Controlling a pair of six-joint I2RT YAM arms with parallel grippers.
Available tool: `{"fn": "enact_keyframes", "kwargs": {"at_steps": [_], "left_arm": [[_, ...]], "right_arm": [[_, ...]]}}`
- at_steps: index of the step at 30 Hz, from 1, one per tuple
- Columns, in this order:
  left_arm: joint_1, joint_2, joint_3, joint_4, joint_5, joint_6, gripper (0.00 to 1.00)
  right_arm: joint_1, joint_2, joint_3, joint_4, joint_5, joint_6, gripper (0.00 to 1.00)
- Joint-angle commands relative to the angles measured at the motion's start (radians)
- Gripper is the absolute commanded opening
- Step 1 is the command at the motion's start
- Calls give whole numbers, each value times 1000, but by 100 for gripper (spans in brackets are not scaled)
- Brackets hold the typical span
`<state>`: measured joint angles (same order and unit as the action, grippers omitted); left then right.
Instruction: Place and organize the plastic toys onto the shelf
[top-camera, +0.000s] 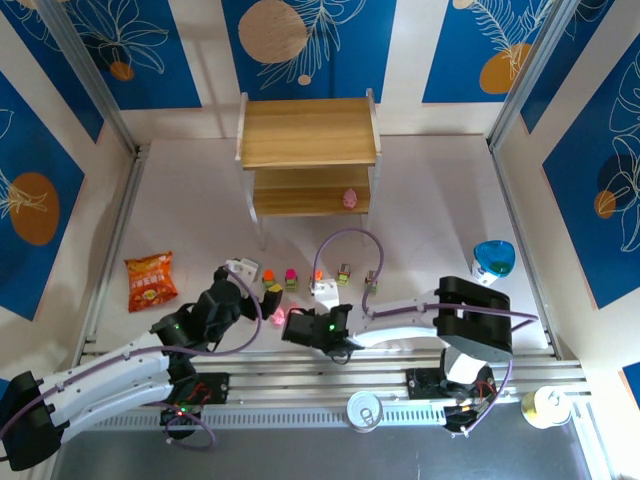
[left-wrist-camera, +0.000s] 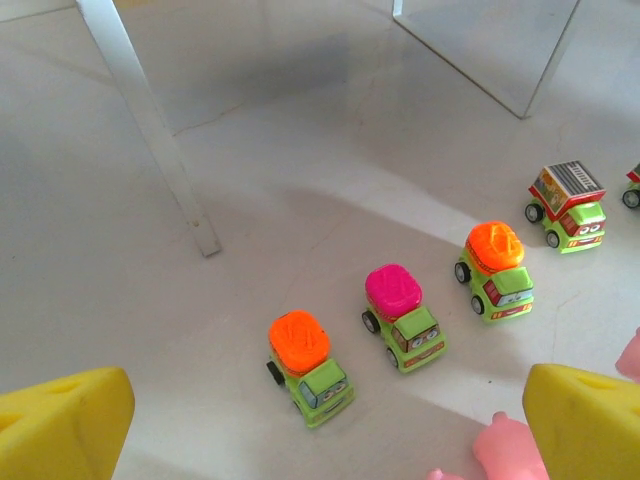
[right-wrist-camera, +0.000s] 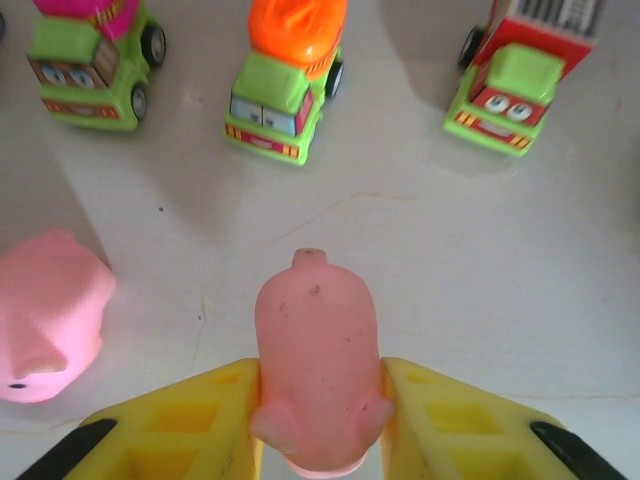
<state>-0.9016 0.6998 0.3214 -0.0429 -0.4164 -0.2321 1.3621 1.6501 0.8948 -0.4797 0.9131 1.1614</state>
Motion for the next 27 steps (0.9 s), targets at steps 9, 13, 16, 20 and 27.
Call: {"fn": "enact_keyframes", "kwargs": {"at_steps": [9, 13, 16, 20, 27], "left_arm": [[-8, 4, -1, 38, 39, 21, 100], [-8, 19, 1, 56, 71, 32, 100], [-8, 34, 1, 78, 102, 44, 100], [-8, 57, 6, 92, 127, 51, 100], [-8, 71, 10, 100, 137, 57, 100]], "right_arm": [[-45, -157, 51, -115, 77, -52, 32], [-90, -200, 70, -105, 76, -111, 32], [-125, -218, 93, -90, 76, -161, 32], [-172, -231, 130, -66, 65, -223, 32], [-262, -233, 196, -33, 33, -311, 32]]}}
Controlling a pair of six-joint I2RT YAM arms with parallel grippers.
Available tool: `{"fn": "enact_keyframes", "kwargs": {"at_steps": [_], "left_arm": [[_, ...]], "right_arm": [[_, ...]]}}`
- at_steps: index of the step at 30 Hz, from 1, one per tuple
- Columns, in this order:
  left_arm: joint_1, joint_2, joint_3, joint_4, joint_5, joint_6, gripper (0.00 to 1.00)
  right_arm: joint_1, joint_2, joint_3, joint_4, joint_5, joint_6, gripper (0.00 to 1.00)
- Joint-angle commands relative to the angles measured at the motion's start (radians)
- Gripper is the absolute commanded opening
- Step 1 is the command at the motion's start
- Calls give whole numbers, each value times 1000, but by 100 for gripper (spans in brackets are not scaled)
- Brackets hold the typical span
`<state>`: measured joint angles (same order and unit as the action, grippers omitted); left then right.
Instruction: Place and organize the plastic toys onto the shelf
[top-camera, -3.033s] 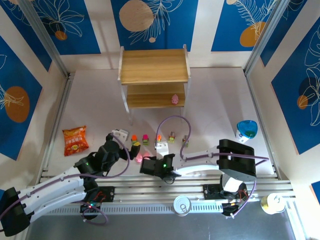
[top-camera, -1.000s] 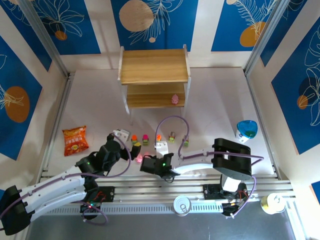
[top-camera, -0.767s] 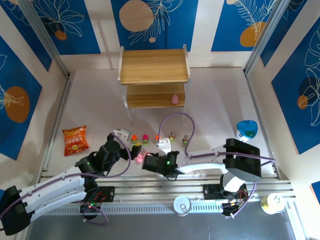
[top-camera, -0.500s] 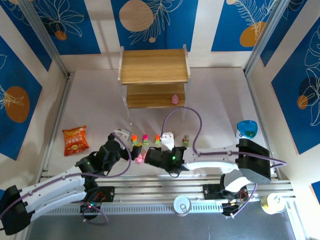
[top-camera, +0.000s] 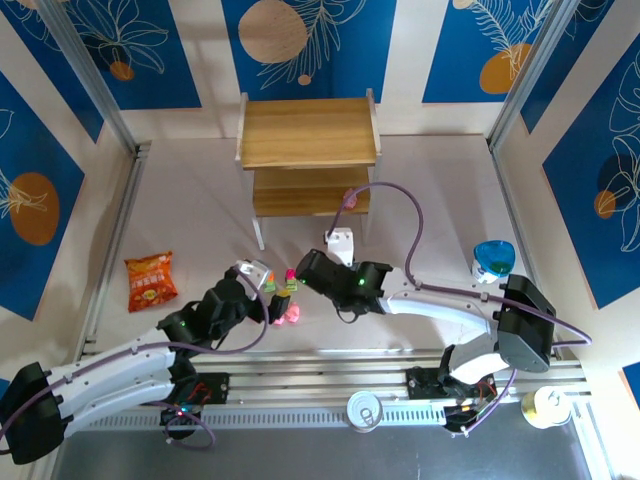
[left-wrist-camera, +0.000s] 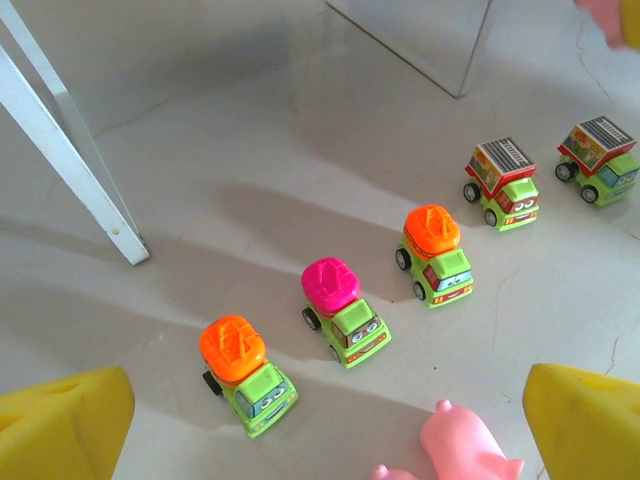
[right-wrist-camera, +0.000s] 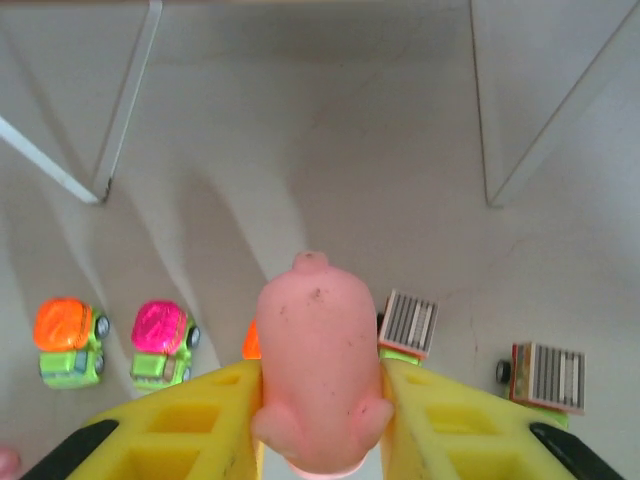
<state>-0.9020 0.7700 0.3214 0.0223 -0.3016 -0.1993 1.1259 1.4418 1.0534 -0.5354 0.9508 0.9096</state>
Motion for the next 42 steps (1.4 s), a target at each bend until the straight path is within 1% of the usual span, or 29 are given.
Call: {"fn": "enact_keyframes", "kwargs": {"at_steps": [1, 16, 25, 32, 42], "left_arm": [[-8, 4, 10, 34, 21, 24, 100], [-8, 63, 26, 64, 55, 48, 100], [-8, 105, 38, 77, 78, 55, 100], [-9, 107, 40, 79, 72, 59, 100], [-8, 106, 40, 76, 59, 62, 100]], "right_arm": [[-37, -24, 46, 28, -12, -70, 32], [-184, 48, 197, 98, -75, -215, 32], [-257, 116, 267, 122, -126, -271, 32], [-297, 186, 320, 132, -156, -291, 32], [-325, 249, 357, 138, -149, -297, 32]]}}
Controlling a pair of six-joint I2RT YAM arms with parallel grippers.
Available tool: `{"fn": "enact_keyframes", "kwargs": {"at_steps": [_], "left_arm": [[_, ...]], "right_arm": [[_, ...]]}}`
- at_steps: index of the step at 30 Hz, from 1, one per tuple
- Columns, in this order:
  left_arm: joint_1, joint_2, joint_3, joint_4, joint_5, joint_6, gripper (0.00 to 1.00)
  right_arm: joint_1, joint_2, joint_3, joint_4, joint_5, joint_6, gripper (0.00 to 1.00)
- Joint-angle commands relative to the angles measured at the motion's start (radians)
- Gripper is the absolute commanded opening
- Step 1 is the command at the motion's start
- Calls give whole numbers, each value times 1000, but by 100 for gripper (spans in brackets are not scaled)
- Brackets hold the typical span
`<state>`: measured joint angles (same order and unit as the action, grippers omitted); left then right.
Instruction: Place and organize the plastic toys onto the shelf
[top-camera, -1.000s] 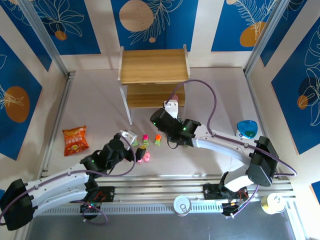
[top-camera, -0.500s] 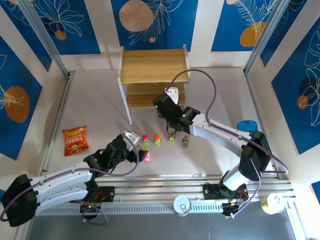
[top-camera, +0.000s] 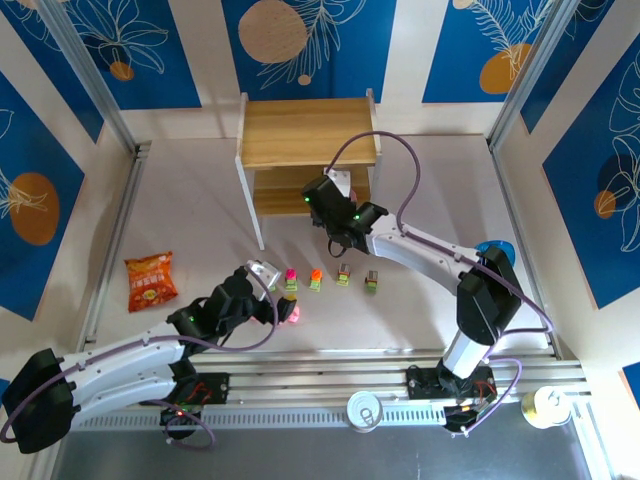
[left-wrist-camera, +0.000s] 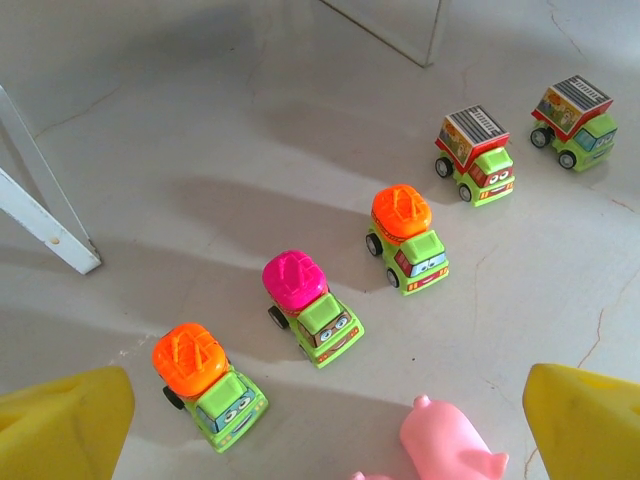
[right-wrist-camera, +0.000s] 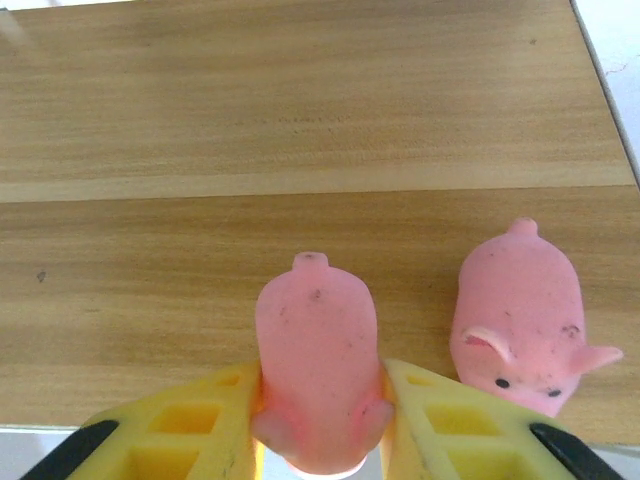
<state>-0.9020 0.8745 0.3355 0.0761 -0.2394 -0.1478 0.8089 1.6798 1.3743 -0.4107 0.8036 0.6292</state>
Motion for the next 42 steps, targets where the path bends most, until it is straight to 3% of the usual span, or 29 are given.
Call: {"fn": "enact_keyframes", "kwargs": {"at_steps": [1, 22, 42], "left_arm": [[-8, 1, 28, 22, -3, 11, 100], [-8, 4, 29, 22, -3, 14, 100], [-8, 3, 28, 19, -11, 16, 100]], "right_arm": [[-10, 17, 41, 11, 0, -19, 32], [-41, 61, 59, -3, -2, -16, 36], [-7, -29, -5, 4, 40, -19, 42]]}}
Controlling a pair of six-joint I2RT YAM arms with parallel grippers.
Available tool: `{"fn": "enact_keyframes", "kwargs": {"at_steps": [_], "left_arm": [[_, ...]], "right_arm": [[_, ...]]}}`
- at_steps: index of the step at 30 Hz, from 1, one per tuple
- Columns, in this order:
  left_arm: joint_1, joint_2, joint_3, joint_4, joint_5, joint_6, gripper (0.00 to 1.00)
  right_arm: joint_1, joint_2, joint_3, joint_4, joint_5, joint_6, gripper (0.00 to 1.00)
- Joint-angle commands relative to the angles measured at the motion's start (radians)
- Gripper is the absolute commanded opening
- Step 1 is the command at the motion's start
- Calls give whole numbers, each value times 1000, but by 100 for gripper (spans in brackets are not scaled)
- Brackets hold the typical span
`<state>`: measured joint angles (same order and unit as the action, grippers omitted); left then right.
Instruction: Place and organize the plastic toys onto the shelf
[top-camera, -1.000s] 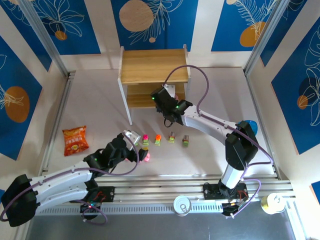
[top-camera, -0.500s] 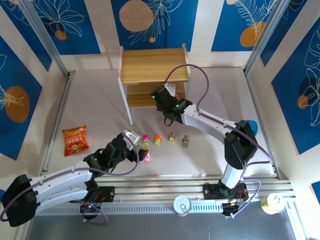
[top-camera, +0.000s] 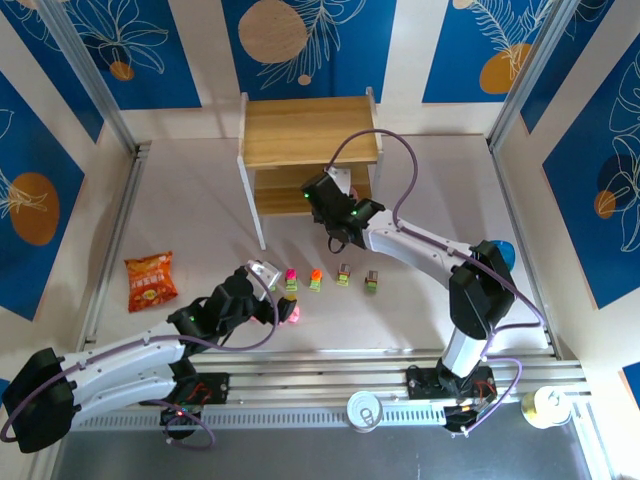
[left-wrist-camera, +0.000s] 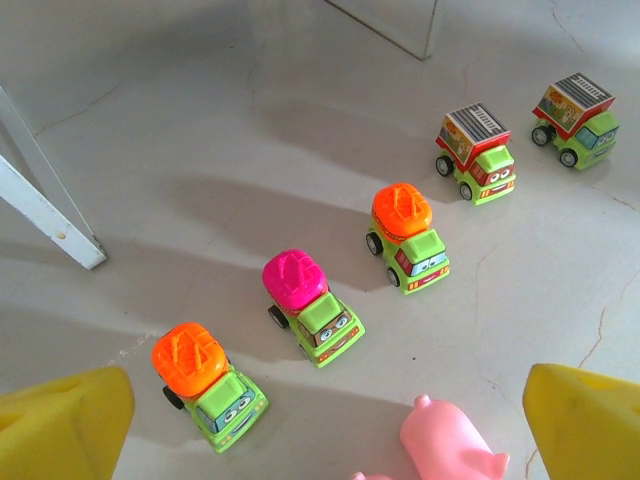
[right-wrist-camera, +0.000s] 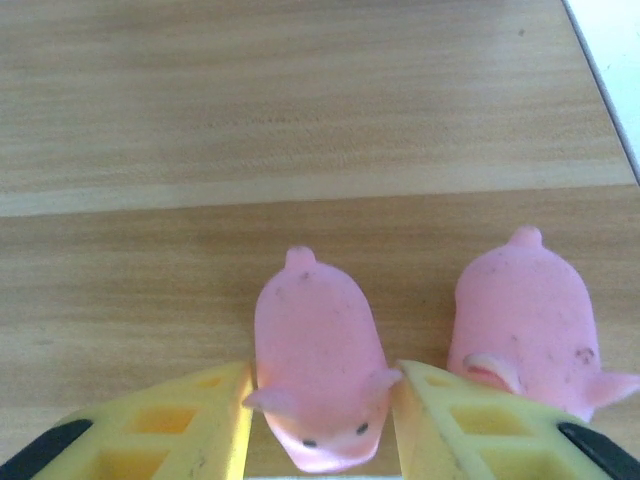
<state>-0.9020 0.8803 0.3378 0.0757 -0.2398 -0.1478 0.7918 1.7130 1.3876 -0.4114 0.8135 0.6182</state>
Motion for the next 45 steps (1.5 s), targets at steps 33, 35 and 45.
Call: {"fn": "enact_keyframes", "kwargs": {"at_steps": [33, 35, 45], "left_arm": [[-8, -154, -6, -40, -195, -8, 100], [-8, -160, -7, -52, -253, -27, 100], [-6, -162, 1, -97, -366, -57, 100]], "right_arm": [[214, -282, -231, -71, 102, 114, 43], [250, -290, -248, -88, 117, 145, 43], [443, -261, -301, -159, 164, 326, 43]]}}
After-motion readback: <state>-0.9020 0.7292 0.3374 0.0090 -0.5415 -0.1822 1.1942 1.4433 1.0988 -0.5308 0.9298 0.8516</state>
